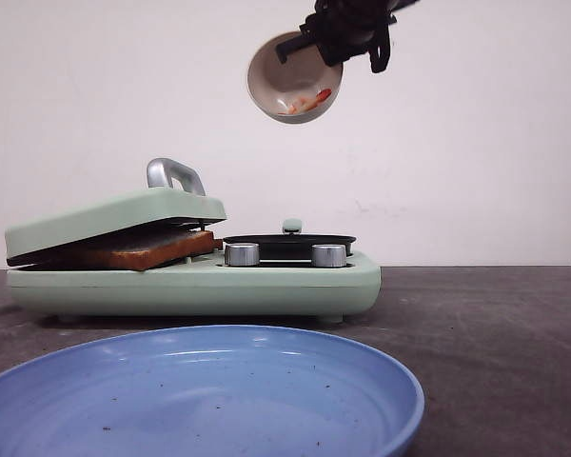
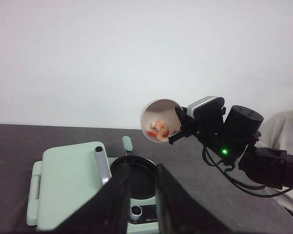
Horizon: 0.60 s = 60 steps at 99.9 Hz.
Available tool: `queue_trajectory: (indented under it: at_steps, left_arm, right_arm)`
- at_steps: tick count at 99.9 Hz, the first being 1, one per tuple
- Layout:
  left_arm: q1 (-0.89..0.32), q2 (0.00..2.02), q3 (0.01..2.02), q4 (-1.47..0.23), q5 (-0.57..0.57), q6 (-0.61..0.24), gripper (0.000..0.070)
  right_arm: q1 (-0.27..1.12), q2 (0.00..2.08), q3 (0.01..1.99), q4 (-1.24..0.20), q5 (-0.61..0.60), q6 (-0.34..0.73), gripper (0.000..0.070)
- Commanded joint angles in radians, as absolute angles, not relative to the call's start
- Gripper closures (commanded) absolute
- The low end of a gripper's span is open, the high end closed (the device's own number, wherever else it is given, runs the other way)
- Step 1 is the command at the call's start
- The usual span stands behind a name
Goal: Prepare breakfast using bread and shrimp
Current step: 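Lift the bowl over the black pan and tip shrimp into it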
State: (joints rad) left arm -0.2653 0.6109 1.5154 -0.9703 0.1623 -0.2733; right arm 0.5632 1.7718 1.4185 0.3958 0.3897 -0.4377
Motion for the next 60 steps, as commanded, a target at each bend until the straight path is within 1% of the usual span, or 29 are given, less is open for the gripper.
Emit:
queue_trajectory:
  at_steps: [1,8,23,43,60]
  left_arm:
    - [-0.269,0.612,1.531,-0.965,0.166,-0.281,0.07]
    - [-0.269,0.612,1.531,-0.969,0.166,-0.282,0.07]
    - [-0.269,0.612,1.531,-0.972,0.166,-0.282,0.07]
    - [-0.269,0.613,1.531,-0.973,0.166,-0.281,0.07]
    - [-0.269,0.613,1.531,-0.974,0.166,-0.281,0.07]
  right_arm:
    - [0.573,1.794,1.438,0.425,0.393,-0.557,0.07]
    - [0.573,1.798,1.438,0.433,0.393,-0.601,0.07]
    - [0.573,1.805,1.438,0.457,0.391,-0.738,0.07]
    - [0.585,1.805,1.438,0.542,0.376,-0.844,0.07]
    - [0.595,1.805,1.438,0.58,0.355,-0.945,0.07]
